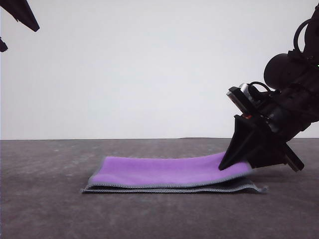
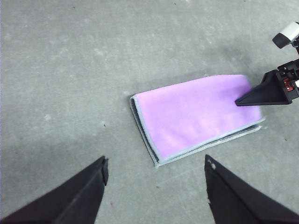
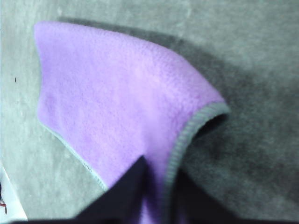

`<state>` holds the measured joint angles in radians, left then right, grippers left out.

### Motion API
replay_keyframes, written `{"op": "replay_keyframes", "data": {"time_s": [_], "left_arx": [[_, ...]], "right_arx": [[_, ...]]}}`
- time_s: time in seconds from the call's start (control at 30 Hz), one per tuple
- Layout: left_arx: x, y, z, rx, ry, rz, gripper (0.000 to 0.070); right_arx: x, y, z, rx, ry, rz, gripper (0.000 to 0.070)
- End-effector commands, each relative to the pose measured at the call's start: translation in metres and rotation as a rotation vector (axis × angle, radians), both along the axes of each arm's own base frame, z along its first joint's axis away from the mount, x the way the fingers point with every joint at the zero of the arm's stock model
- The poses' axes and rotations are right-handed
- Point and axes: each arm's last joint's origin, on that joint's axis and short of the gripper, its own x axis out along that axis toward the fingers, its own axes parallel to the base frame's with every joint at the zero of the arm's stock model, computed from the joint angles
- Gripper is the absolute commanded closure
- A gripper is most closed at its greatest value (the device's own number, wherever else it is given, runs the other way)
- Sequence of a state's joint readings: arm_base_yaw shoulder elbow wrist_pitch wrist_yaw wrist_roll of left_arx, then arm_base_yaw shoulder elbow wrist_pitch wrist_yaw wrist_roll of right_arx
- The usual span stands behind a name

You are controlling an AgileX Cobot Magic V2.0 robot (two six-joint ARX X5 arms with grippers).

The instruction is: Fold clothes

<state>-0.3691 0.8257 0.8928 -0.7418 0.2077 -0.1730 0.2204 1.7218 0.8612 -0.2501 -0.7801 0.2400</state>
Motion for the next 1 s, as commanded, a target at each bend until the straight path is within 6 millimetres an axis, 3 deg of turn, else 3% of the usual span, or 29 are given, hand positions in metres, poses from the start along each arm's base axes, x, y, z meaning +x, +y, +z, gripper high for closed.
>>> {"op": "replay_keyframes", "data": {"time_s": [0.0,0.2,0.37,0.7,0.97], "left_arx": [[0.002,-0.001,0.003,-0.008,-0.016,-0.001,0.0307],[0.002,-0.002,0.004,-0.014,-0.029,0.000,0.0307],[0.002,-0.002,0.004,-0.013,-0.029,-0.001,0.0307],[0.002,-0.002,0.004,-0.011,-0.032,-0.003,0.0307],[0.002,-0.002,0.004,-0.010,-0.031,-0.004,0.0307]], "right_arx": [[0.002,-0.001,-0.003,0.001,0.013,-0.008,0.0700],[0.004,-0.002,0.012,0.019,0.000,-0.006,0.0700],[0.004,0.015,0.031,0.049,-0.053,0.045,0.0700],[-0.004,0.084,0.055,0.102,-0.143,0.173,0.0700],[-0.011,0.129,0.060,0.166,-0.208,0.205,0.0700]]}}
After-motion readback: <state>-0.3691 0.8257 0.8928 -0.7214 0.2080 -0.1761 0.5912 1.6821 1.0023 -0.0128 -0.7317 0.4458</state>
